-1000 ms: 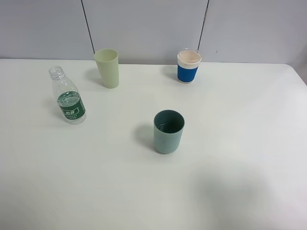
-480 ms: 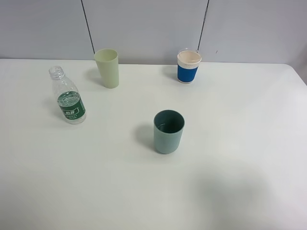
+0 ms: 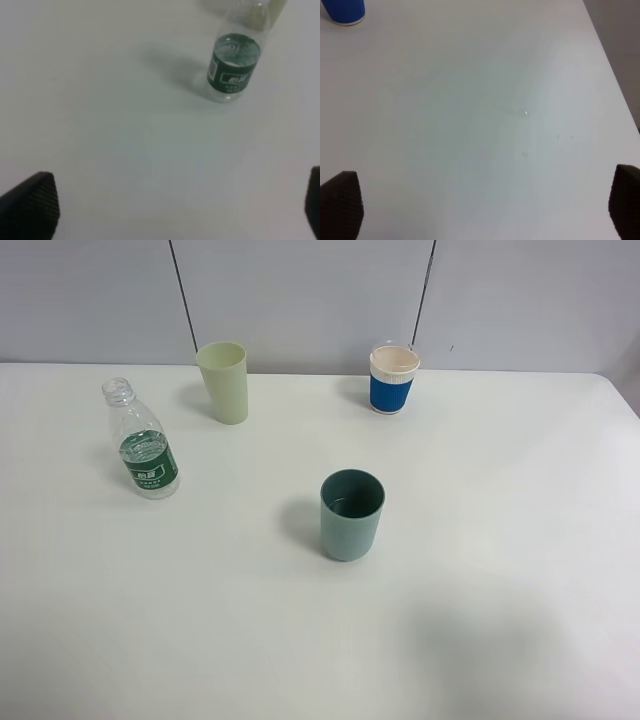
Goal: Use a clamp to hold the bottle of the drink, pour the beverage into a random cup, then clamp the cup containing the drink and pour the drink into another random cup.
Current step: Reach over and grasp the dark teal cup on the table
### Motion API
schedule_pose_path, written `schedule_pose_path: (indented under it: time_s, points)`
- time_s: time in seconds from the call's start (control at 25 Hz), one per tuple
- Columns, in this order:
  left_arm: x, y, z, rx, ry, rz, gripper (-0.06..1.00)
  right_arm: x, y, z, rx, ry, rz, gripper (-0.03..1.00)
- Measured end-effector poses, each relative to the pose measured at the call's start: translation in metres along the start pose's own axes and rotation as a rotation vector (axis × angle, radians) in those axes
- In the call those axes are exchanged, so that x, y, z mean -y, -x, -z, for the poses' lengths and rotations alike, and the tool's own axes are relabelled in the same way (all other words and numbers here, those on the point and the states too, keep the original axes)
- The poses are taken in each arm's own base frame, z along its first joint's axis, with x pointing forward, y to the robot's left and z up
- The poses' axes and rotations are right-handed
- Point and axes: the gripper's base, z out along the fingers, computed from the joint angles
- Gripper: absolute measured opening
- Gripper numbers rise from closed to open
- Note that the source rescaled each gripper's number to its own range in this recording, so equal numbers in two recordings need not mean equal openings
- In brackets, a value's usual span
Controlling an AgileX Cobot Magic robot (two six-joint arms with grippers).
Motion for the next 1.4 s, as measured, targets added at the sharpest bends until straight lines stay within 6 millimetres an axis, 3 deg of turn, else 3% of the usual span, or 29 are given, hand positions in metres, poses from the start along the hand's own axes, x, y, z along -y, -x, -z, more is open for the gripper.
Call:
schedule_pose_path:
  time_s: [1.0, 1.2, 1.4]
  points:
    - [0.0, 0.0, 0.0, 0.0, 0.0, 0.0, 1.0, 0.0, 0.001, 0.001, 0.005, 0.002, -0.006, 1.0]
    - [0.0, 0.0, 0.0, 0.0, 0.0, 0.0, 1.0, 0.001, 0.025, -0.002, 0.017, 0.022, -0.043, 1.0]
    - [0.0, 0.0, 0.0, 0.0, 0.0, 0.0, 1.0, 0.005, 0.051, -0.031, -0.056, 0.026, -0.048, 1.0]
